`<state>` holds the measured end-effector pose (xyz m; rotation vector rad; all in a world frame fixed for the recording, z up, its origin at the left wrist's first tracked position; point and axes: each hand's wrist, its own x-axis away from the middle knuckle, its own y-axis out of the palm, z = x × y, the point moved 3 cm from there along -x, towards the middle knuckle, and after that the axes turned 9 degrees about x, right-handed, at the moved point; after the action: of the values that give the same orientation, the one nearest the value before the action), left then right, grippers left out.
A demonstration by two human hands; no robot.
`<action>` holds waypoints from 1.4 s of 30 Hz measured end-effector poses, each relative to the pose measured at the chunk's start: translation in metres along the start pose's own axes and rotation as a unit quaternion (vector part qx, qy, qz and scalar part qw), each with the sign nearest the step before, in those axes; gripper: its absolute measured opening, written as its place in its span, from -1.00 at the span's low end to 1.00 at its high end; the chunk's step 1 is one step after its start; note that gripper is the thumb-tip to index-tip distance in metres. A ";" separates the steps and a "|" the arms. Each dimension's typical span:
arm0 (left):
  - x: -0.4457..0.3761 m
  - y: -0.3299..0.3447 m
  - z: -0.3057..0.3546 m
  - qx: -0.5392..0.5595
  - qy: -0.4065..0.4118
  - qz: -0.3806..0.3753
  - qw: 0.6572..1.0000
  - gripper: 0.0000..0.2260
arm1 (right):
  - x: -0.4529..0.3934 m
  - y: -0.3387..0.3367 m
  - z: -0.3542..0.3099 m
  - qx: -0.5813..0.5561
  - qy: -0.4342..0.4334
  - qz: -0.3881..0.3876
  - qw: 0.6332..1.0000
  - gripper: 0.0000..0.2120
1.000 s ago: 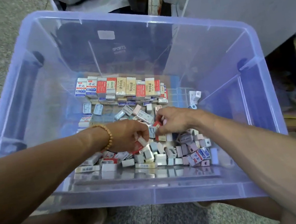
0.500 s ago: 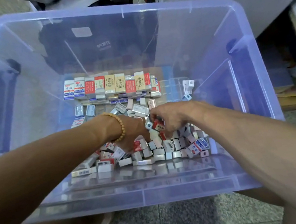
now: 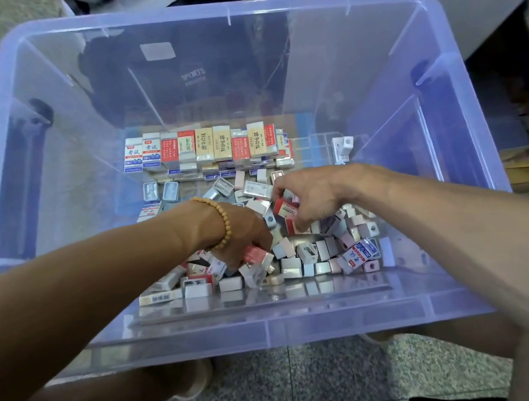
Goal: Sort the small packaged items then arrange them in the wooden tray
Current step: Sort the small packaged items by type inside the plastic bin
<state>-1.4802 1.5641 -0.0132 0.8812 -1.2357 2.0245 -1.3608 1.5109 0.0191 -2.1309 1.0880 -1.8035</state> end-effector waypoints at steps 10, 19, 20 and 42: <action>0.009 -0.002 0.007 0.022 -0.010 -0.016 1.000 -0.65 | 0.029 0.003 0.000 -0.015 0.025 0.034 0.999 -0.52; 0.014 0.001 -0.001 0.174 -0.056 -0.068 0.981 -0.67 | 0.026 0.004 -0.004 -0.025 0.015 0.042 0.999 -0.53; 0.012 0.000 0.000 0.192 -0.053 -0.065 0.978 -0.67 | 0.026 0.004 -0.004 -0.025 0.015 0.045 0.999 -0.53; 0.042 -0.002 -0.001 0.243 0.020 0.043 0.969 -0.65 | 0.013 -0.010 -0.011 -0.145 -0.039 0.068 0.986 -0.35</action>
<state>-1.5038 1.5716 0.0205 1.0135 -0.7711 2.4536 -1.3660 1.5136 0.0374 -2.1935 1.5160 -1.5684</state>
